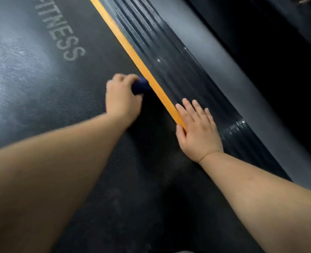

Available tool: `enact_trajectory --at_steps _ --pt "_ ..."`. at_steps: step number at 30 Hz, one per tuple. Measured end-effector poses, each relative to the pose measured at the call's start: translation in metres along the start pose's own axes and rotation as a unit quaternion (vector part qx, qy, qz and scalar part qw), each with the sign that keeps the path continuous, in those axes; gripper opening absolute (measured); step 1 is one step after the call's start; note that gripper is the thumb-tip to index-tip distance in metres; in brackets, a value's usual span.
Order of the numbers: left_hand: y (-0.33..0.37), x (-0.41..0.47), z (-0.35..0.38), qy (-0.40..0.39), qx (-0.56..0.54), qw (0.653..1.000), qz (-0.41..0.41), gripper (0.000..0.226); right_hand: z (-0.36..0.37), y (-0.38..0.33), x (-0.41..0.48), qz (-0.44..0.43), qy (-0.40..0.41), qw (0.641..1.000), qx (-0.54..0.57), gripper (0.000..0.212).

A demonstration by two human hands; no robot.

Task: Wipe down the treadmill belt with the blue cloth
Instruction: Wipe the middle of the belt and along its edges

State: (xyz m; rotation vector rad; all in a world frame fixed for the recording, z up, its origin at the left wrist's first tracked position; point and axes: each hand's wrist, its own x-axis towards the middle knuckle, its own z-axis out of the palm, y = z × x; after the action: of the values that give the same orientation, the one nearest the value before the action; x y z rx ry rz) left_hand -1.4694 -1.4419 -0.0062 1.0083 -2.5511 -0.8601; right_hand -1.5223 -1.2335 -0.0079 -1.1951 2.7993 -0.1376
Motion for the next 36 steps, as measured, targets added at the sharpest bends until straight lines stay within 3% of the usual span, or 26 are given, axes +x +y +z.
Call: enact_trajectory --at_steps 5,11,15,18,22,24,26,28,30,33,36 --pt "0.013 -0.017 0.019 0.009 -0.066 0.997 -0.047 0.035 0.004 0.005 0.0 -0.007 -0.002 1.0 0.002 0.055" --pt "0.014 -0.055 0.002 -0.157 -0.037 0.985 0.057 0.039 0.0 0.003 0.0 -0.001 -0.002 1.0 0.005 0.058" --pt "0.014 -0.033 -0.012 -0.11 0.036 0.991 0.066 0.039 0.001 0.002 0.0 -0.001 -0.004 1.0 0.01 0.056" --pt "0.022 -0.054 -0.006 -0.116 0.019 0.992 0.047 0.039 0.002 0.003 0.001 -0.004 0.003 1.0 0.012 0.055" --pt "0.016 -0.085 -0.024 -0.238 -0.029 0.969 0.055 0.069 0.002 0.003 0.0 0.001 -0.004 1.0 0.006 0.056" --pt "0.001 -0.092 -0.044 -0.273 0.042 0.958 0.075 0.086 0.001 0.002 0.001 0.001 -0.002 1.0 0.0 0.057" --pt "-0.017 -0.106 -0.062 -0.305 0.18 0.932 0.078 0.098 0.0 -0.001 -0.001 0.007 -0.01 1.0 -0.003 0.058" --pt "-0.032 -0.125 -0.073 -0.341 0.273 0.899 0.018 0.109 -0.005 -0.007 -0.001 0.039 -0.035 0.999 0.012 0.059" --pt "-0.039 -0.147 -0.079 -0.372 0.289 0.881 -0.051 0.117 -0.015 -0.021 -0.001 0.072 -0.063 0.995 0.032 0.061" --pt "-0.039 -0.166 -0.079 -0.39 0.278 0.875 -0.072 0.123 -0.034 -0.052 -0.002 0.043 -0.071 0.994 0.069 0.062" --pt "-0.034 -0.164 -0.073 -0.4 0.277 0.869 -0.089 0.127 -0.056 -0.086 -0.017 0.009 -0.153 0.979 0.136 0.071"
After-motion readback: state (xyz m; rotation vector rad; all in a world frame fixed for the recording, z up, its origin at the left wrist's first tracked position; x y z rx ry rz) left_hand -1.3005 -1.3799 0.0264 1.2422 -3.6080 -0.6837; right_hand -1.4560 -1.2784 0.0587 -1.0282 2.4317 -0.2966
